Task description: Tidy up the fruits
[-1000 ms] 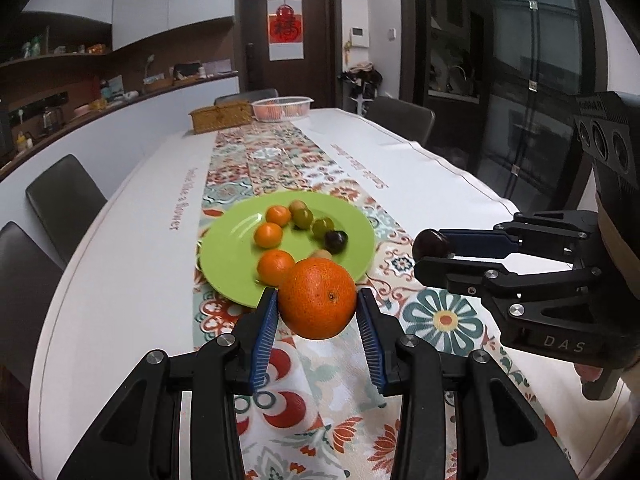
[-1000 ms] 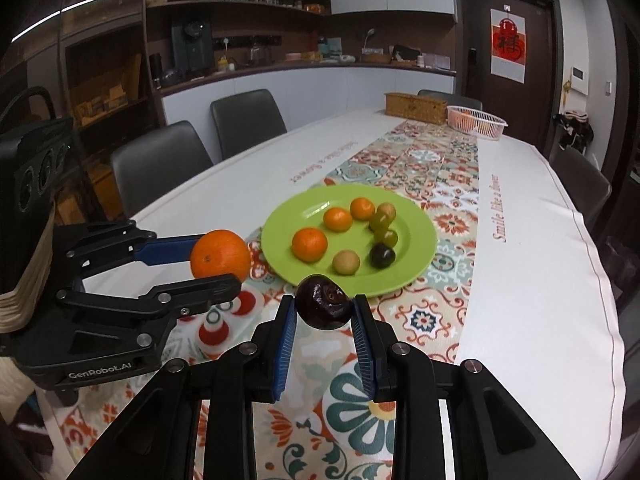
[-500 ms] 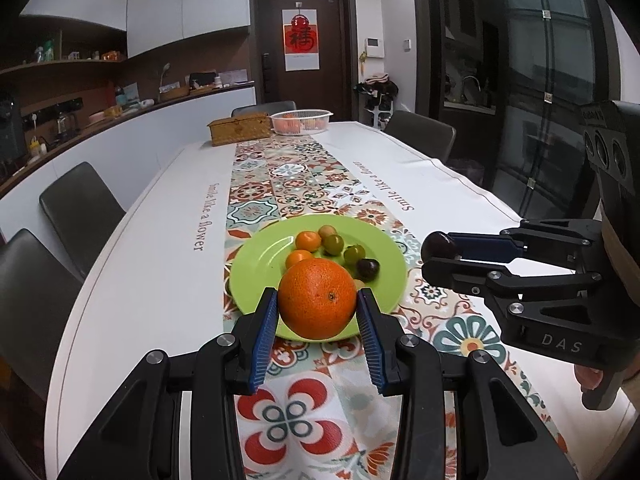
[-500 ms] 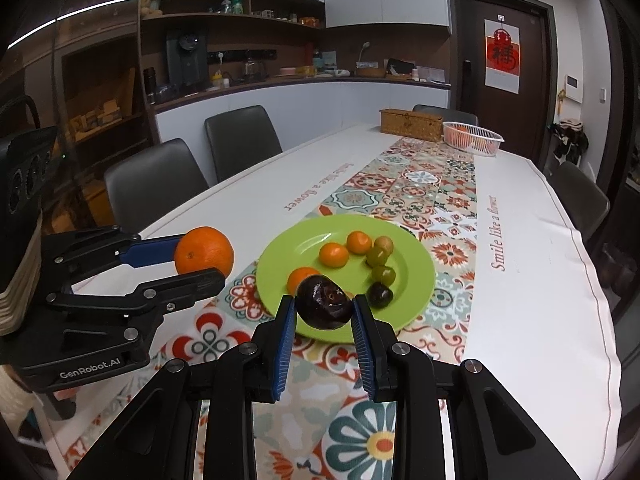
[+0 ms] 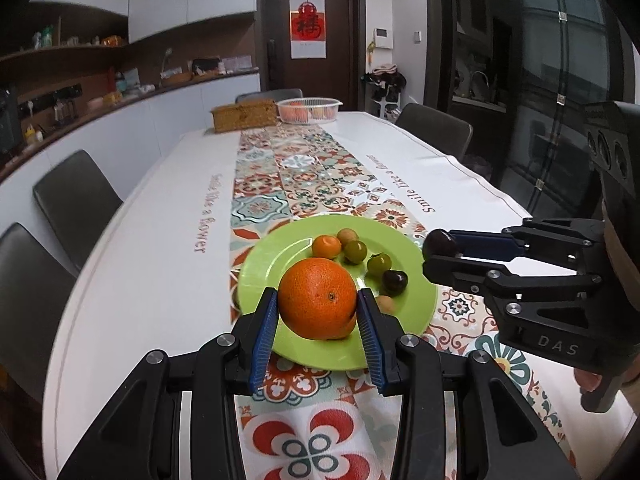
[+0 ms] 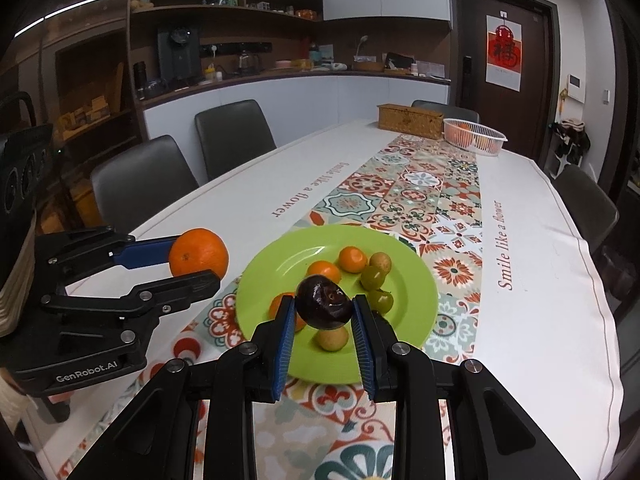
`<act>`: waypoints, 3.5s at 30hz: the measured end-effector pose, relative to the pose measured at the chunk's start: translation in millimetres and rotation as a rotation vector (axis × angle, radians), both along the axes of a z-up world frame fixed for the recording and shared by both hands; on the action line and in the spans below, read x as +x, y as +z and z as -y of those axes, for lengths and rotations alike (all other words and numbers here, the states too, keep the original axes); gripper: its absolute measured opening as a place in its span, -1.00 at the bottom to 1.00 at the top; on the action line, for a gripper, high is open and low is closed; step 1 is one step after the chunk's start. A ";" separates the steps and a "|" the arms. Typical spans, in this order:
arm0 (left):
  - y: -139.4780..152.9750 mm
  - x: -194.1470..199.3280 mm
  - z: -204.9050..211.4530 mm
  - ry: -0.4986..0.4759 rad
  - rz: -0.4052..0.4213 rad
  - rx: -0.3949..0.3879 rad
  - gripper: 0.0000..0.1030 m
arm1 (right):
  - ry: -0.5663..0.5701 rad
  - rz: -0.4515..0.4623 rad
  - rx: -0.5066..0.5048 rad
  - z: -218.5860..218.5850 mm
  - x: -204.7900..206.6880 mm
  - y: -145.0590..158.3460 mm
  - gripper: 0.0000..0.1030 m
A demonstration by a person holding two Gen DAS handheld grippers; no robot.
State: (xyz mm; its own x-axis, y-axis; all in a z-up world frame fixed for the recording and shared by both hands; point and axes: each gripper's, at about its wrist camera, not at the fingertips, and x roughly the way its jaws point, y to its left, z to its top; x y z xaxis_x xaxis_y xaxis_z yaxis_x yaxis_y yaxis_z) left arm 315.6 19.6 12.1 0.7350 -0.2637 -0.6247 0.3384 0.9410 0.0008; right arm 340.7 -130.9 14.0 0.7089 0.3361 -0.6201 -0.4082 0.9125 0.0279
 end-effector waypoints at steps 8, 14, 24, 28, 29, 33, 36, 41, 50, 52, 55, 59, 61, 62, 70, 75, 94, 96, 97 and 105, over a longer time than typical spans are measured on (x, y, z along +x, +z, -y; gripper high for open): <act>-19.8 33.0 -0.2 0.010 -0.059 0.017 -0.24 | -0.002 -0.064 -0.004 -3.4 28.0 -12.1 -0.43; -32.5 56.7 -2.1 0.014 -0.104 0.035 -0.24 | 0.002 -0.105 -0.034 -12.4 44.9 -24.8 -0.43; -40.6 77.3 -3.7 -0.027 -0.174 0.028 -0.23 | 0.001 -0.125 -0.064 -22.3 59.7 -32.9 -0.43; -37.9 73.7 -6.0 -0.018 -0.160 0.015 -0.05 | -0.009 -0.129 -0.061 -20.5 61.1 -32.9 -0.38; -36.3 72.1 -7.5 -0.011 -0.152 0.013 0.00 | -0.016 -0.129 -0.060 -19.0 60.4 -32.9 -0.34; -30.6 60.0 -11.1 0.044 -0.128 0.051 0.00 | -0.039 -0.128 -0.061 -14.0 56.8 -32.1 -0.26; -23.5 43.8 -10.6 0.083 -0.087 0.096 0.02 | -0.057 -0.114 -0.050 -7.5 46.4 -28.6 -0.26; -7.6 12.2 -7.8 0.125 -0.036 0.101 0.18 | -0.101 -0.051 -0.058 1.8 16.6 -15.7 0.04; 18.9 -46.2 0.3 0.212 0.041 0.106 0.74 | -0.186 0.037 -0.027 22.2 -47.4 17.3 0.47; 23.0 -58.7 1.4 0.222 0.054 0.105 0.80 | -0.210 0.063 -0.026 27.3 -62.5 24.7 0.56; 29.4 -79.3 2.9 0.239 0.084 0.098 0.91 | -0.226 0.081 -0.024 32.8 -83.4 32.0 0.62; 35.0 -108.1 3.8 0.256 0.112 0.077 1.00 | -0.232 0.103 -0.022 37.4 -109.1 39.1 0.65; 35.7 -121.8 4.2 0.261 0.114 0.073 1.00 | -0.232 0.109 -0.019 38.7 -122.7 41.7 0.70; 35.9 -127.0 4.2 0.263 0.113 0.074 1.00 | -0.233 0.112 -0.020 39.4 -127.3 42.5 0.71; 39.3 -170.7 9.5 0.265 0.122 0.048 1.00 | -0.256 0.139 -0.018 49.6 -173.2 46.2 0.78; 44.0 -193.8 13.5 0.267 0.143 0.027 1.00 | -0.260 0.144 -0.015 55.1 -192.7 46.2 0.79; 57.0 -239.3 26.5 0.259 0.194 0.020 1.00 | -0.271 0.183 0.048 72.2 -236.1 48.6 0.80; 57.3 -241.4 28.6 0.257 0.198 0.024 1.00 | -0.273 0.185 0.047 73.2 -238.3 48.3 0.80; 57.4 -242.4 29.6 0.255 0.200 0.027 1.00 | -0.274 0.186 0.048 74.0 -239.7 47.8 0.80; 55.5 -247.5 32.4 0.240 0.197 0.010 1.00 | -0.278 0.179 0.048 78.4 -249.1 44.0 0.80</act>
State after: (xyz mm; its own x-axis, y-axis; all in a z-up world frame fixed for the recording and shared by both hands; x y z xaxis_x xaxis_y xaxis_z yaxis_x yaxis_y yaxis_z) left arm 68.0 -12.7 67.6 0.8829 -0.0621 -0.4654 0.0985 0.9937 0.0543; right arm 91.6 -209.3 58.1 0.8740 0.1404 -0.4653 -0.1463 0.9890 0.0237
